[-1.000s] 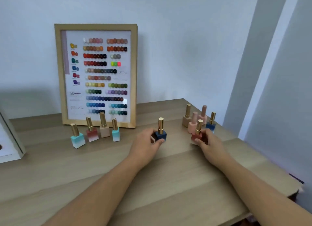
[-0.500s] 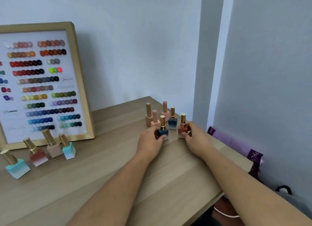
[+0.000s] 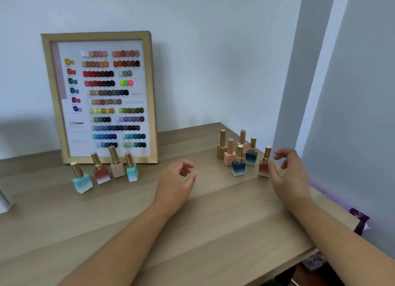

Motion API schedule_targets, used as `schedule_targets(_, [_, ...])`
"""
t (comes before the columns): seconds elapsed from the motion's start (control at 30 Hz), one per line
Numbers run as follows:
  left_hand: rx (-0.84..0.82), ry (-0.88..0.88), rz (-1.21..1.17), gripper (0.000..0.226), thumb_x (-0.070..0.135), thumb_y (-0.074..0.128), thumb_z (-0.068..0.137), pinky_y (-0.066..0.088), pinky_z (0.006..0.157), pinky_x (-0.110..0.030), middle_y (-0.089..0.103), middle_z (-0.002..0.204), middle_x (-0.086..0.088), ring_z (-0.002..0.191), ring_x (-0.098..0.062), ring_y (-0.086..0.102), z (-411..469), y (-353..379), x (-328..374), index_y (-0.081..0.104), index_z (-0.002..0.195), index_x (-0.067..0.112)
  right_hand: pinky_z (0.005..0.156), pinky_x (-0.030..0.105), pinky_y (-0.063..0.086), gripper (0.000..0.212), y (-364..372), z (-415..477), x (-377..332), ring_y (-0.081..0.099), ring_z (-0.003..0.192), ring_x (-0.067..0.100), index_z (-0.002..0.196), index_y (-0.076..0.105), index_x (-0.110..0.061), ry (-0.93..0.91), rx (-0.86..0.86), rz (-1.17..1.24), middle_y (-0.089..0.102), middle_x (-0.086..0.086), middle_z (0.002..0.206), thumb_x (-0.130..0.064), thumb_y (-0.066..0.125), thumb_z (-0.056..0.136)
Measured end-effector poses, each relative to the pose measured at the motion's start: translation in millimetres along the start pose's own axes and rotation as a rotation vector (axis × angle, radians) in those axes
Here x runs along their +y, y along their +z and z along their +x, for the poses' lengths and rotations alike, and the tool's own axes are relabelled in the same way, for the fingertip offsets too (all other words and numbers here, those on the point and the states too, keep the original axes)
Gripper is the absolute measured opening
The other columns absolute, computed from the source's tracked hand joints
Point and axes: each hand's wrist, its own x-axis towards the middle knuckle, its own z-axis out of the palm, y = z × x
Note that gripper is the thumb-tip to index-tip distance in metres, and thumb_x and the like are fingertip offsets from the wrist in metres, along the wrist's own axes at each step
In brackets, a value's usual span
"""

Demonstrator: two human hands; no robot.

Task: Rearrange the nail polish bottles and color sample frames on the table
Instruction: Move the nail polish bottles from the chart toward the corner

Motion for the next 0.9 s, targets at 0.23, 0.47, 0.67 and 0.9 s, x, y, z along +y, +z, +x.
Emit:
schedule_targets(0.23, [0.287,-0.180,-0.009,0.016,0.014,0.063,0.084,0.042,0.062,-0.014,0.059,0.076,0.008,0.071,-0.005,0.055,-23,-92,-63,0.056,0.080,0.028,0.061,0.019,0.038,0.022,72,-30,-88,0.049,0.074,0.006,0.093,0.048,-0.028,-0.281,-0.319,0.093,0.048,-0.017,0.081,-0.020,0.064,0.080])
schedule_targets(0.47, [0.557,-0.376,0.109,0.018,0.019,0.068,0.079,0.039,0.069,-0.026,0.055,0.087,0.006,0.082,-0.014,0.052,-38,-143,-115,0.053,0.089,0.023,0.069,0.010,0.035,0.031,177,-61,-156,0.049,0.086,0.000,0.109,0.049,-0.031,-0.225,-0.666,0.212,0.053,-0.012,0.102,-0.032,0.065,0.082])
schedule_targets(0.67, [0.397,-0.582,0.052,0.062,0.033,0.077,0.073,0.042,0.088,-0.029,0.048,0.114,0.003,0.104,-0.014,0.049,-35,-163,-162,0.045,0.123,0.017,0.091,0.024,0.038,0.054,230,-67,-169,0.048,0.107,0.007,0.127,0.045,-0.023,-0.052,-0.723,0.262,0.053,-0.006,0.122,-0.031,0.070,0.079])
schedule_targets(0.9, [0.261,-0.562,-0.002,0.046,0.033,0.076,0.073,0.046,0.073,-0.021,0.060,0.099,0.008,0.083,-0.002,0.056,-17,-162,-176,0.054,0.113,0.023,0.090,0.022,0.040,0.059,252,-59,-174,0.049,0.105,0.008,0.130,0.044,-0.022,-0.102,-0.765,0.192,0.053,-0.001,0.126,-0.032,0.071,0.078])
